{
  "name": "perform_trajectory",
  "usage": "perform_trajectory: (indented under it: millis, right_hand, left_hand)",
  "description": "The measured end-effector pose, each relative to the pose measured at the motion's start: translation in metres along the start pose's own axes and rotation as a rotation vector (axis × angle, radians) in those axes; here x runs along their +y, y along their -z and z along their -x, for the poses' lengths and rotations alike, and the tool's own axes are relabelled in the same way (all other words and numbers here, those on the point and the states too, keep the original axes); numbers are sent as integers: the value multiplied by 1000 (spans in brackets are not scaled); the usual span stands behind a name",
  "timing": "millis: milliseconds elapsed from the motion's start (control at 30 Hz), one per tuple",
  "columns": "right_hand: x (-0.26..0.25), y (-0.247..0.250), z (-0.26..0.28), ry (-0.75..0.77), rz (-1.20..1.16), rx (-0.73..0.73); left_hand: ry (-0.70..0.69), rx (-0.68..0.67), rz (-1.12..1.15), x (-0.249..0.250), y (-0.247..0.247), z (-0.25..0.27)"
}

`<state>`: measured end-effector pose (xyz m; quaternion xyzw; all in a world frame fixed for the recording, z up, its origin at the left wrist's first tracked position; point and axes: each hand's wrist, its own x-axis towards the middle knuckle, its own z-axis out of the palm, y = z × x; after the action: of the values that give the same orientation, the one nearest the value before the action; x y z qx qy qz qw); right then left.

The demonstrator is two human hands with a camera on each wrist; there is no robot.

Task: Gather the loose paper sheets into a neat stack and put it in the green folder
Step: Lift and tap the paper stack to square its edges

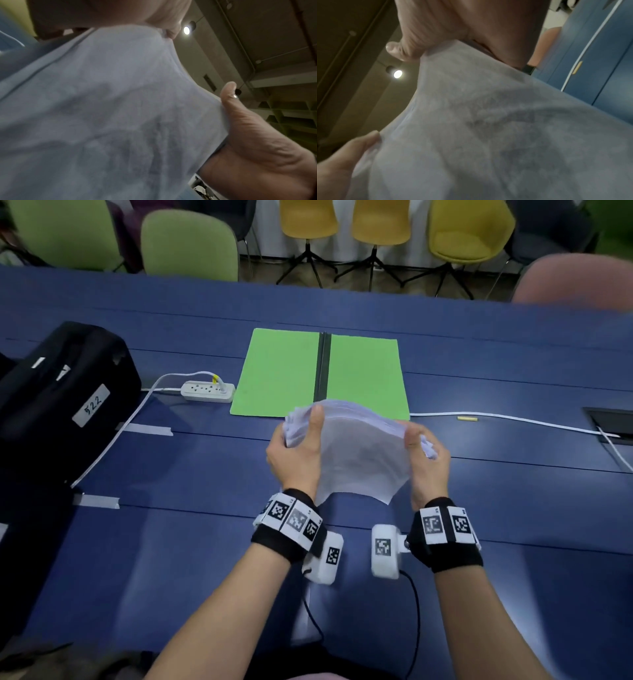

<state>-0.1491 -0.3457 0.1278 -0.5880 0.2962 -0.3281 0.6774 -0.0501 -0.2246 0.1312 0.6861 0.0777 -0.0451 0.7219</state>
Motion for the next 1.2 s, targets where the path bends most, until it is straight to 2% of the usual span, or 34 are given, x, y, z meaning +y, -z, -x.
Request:
perform_trajectory:
  millis: [100, 233, 300, 367, 467, 600, 667, 800, 900, 1033, 1100, 1133, 1200]
  right_hand:
    - [1, 3, -6, -31, -16, 96]
    - [-1, 2, -14, -10, -2, 147]
    - [-1, 2, -17, 17, 23, 110]
    - [0, 7, -18, 76, 78, -7]
    - [8, 14, -18, 50, 168, -151]
    - [6, 12, -18, -10, 193, -60]
    - [5, 12, -18, 14, 174, -40]
    - [3, 10, -6, 83, 138, -48]
    - [9, 12, 5, 26, 103, -135]
    - [12, 17, 6, -9, 163, -215]
    - [12, 15, 2, -23, 267, -290]
    - [11, 11, 1, -24, 332, -284]
    - [10, 7, -3, -55, 336, -122]
  left_hand:
    - [-39, 2, -6, 9, 0, -7]
    - [-116, 10, -39, 13, -6, -24]
    - [-105, -49, 4, 10, -8, -29]
    - [-77, -102, 17, 10, -9, -32]
    - [10, -189, 7, 8, -8, -35]
    - [36, -351, -6, 13, -4, -25]
    - [27, -322, 31, 19, -5, -16]
    - [-29, -172, 140, 19, -9, -11]
    - [-28, -71, 88, 11, -5, -14]
    - [9, -27, 96, 4, -1, -29]
    - [79, -86, 95, 8, 1, -34]
    - [84, -162, 81, 9, 2, -36]
    - [27, -355, -29, 9, 8, -38]
